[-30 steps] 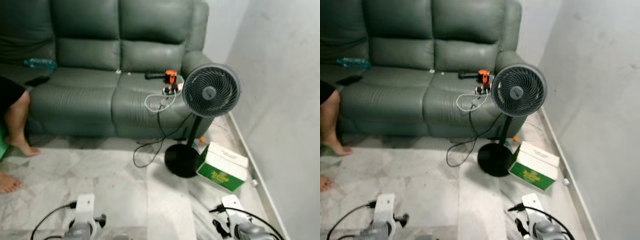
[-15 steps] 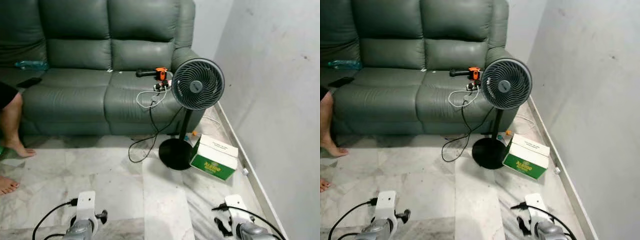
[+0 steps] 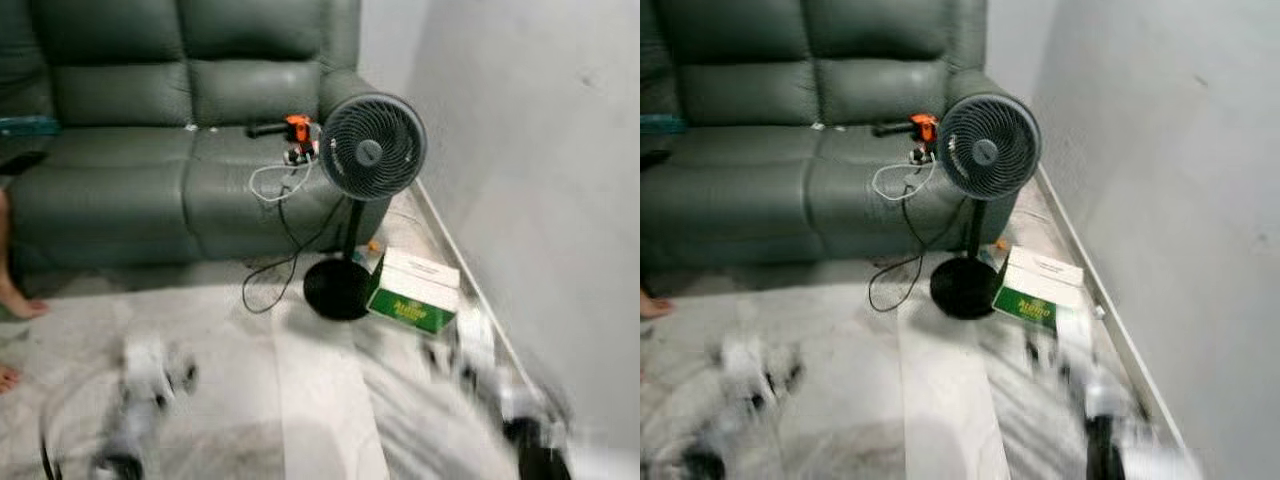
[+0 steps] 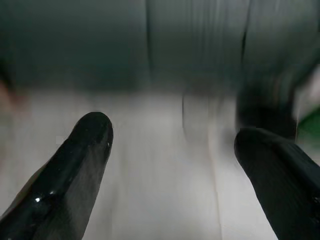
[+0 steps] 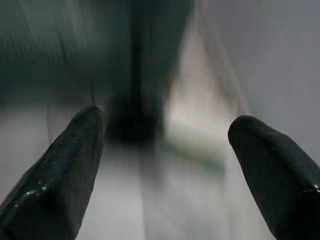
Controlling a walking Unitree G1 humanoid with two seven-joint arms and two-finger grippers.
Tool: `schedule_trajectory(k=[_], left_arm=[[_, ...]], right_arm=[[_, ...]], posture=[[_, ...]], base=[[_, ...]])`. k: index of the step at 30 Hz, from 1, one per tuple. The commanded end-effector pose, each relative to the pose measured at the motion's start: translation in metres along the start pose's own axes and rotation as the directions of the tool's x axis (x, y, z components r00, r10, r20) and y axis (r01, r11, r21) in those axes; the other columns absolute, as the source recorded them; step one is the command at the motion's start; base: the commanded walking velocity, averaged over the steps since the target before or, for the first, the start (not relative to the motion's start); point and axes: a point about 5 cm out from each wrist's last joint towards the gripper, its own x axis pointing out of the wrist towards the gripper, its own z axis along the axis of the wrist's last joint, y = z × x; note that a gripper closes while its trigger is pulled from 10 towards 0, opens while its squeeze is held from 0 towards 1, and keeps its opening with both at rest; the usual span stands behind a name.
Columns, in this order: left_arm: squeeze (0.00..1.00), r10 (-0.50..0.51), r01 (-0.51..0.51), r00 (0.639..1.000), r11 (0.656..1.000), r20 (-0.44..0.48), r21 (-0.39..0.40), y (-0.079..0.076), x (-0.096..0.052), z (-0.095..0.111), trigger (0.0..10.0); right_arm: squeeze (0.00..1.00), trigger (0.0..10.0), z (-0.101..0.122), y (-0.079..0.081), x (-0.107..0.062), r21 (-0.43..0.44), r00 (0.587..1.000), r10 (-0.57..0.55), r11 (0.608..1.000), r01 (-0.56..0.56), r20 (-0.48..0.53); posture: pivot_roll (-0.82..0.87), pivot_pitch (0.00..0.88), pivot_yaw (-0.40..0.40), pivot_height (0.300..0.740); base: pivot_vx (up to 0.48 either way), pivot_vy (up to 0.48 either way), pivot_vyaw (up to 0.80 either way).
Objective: Hang keys on a hook
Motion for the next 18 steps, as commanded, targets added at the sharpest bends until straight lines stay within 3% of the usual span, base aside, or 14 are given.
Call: schedule_trajectory(k=[1, 5, 10, 14, 18], left_arm=[[0.00, -0.056, 0.056, 0.998, 0.998, -0.040, -0.001, -0.011, -0.008, -0.020, 10.0], [0.00, -0.042, 0.042, 0.999, 0.999, 0.014, 0.024, -0.015, -0.010, -0.015, 10.0], [0.00, -0.105, 0.103, 0.989, 0.994, 0.106, 0.026, -0.022, -0.022, -0.014, 10.0], [0.00, -0.106, 0.098, 0.982, 0.994, 0.158, 0.057, -0.022, -0.037, -0.013, 10.0], [0.00, -0.120, 0.110, 0.981, 0.991, 0.152, 0.074, -0.024, -0.053, -0.020, 10.0]], right_arm=[[0.00, 10.0, -0.034, 0.008, -0.009, 0.049, 0.994, 0.063, 0.997, -0.058, -0.092], [0.00, 10.0, -0.030, 0.017, -0.008, 0.037, 0.990, 0.127, 0.991, -0.125, -0.056], [0.00, 10.0, -0.028, 0.027, -0.008, 0.069, 0.980, 0.200, 0.978, -0.198, -0.026], [0.00, 10.0, -0.031, 0.021, -0.015, 0.107, 0.974, 0.225, 0.969, -0.223, -0.008], [0.00, 10.0, -0.036, 0.011, -0.026, 0.135, 0.971, 0.239, 0.963, -0.234, -0.018]], posture=[[0.08, 0.000, -0.073, 0.740], [0.08, 0.000, -0.076, 0.740], [0.08, 0.000, -0.079, 0.740], [0.08, 0.000, -0.088, 0.740], [0.07, 0.000, -0.096, 0.740]], base=[[0.000, 0.000, 0.00], [0.000, 0.000, 0.00], [0.000, 0.000, 0.00], [0.000, 0.000, 0.00], [0.000, 0.000, 0.00]])
